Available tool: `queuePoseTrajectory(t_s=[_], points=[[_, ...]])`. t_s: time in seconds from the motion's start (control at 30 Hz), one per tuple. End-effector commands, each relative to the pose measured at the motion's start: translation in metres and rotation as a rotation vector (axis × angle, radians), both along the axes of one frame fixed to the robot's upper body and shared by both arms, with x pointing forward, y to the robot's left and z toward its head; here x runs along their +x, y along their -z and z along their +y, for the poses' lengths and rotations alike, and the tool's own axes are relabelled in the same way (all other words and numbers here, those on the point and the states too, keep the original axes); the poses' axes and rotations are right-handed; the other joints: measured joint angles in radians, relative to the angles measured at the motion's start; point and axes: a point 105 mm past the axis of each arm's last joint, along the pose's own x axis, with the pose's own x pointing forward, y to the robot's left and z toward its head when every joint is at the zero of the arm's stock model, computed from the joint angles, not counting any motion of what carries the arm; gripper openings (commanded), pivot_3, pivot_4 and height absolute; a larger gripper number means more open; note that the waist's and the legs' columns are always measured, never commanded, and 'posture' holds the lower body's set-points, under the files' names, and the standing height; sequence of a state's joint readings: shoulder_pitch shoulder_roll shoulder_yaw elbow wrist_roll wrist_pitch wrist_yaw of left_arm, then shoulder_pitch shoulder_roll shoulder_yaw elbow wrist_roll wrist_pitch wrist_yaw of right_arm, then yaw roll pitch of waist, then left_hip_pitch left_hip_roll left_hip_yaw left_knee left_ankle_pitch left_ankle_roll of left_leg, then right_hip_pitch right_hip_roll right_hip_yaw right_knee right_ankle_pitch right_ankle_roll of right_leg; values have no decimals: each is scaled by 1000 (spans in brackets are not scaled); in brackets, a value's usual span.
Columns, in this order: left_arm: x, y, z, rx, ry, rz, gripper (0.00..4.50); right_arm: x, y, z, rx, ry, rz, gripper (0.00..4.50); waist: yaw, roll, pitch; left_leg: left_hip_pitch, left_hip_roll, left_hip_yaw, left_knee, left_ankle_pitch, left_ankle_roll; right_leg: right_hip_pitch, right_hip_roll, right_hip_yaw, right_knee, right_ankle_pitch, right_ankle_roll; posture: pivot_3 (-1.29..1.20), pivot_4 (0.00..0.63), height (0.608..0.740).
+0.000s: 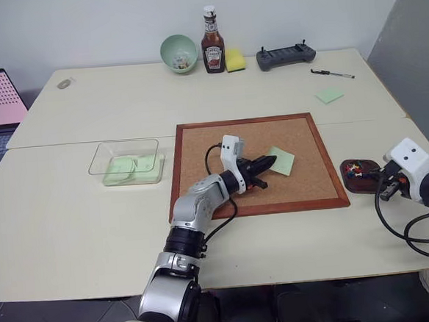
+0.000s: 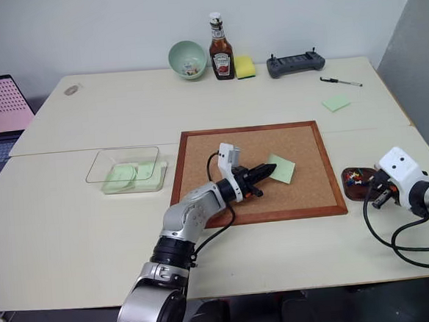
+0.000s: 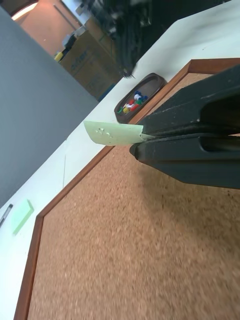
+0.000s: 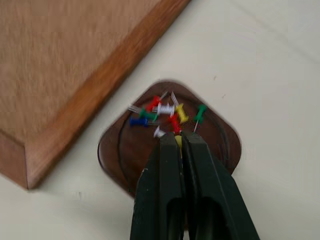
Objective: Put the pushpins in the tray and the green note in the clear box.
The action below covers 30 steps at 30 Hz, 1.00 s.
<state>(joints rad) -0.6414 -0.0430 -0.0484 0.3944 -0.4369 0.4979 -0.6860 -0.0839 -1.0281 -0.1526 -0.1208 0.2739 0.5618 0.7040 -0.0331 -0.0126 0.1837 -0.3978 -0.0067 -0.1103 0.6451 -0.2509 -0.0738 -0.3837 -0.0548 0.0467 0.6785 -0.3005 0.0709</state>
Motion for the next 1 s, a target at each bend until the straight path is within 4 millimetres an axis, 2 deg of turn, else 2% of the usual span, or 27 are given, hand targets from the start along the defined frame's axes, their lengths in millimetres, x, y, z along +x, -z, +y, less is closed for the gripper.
queuePoseTrajectory(t_s=[0.03,0.13,0.73,1.0], points=[[-2,-14,-3,-12,10,-63,20,5,-4,-4,-75,-35,-20,0,1,0,0,0,0,0,0,0,0,0,0,0,0,0,0,0,150,740],[-2,-15,-3,-12,5,-65,0,8,3,-7,-108,-51,-3,515,1,0,0,0,0,0,0,0,0,0,0,0,0,0,0,0,150,740],[2,-17,0,-14,-4,-69,0,10,-2,-2,-56,-64,-2,4204,2,0,0,0,0,0,0,0,0,1,0,0,0,0,0,0,150,740],[3,-18,0,-13,-6,-74,0,6,-7,4,10,-100,32,4204,2,0,0,0,0,0,0,0,0,1,0,0,0,0,0,0,150,740]])
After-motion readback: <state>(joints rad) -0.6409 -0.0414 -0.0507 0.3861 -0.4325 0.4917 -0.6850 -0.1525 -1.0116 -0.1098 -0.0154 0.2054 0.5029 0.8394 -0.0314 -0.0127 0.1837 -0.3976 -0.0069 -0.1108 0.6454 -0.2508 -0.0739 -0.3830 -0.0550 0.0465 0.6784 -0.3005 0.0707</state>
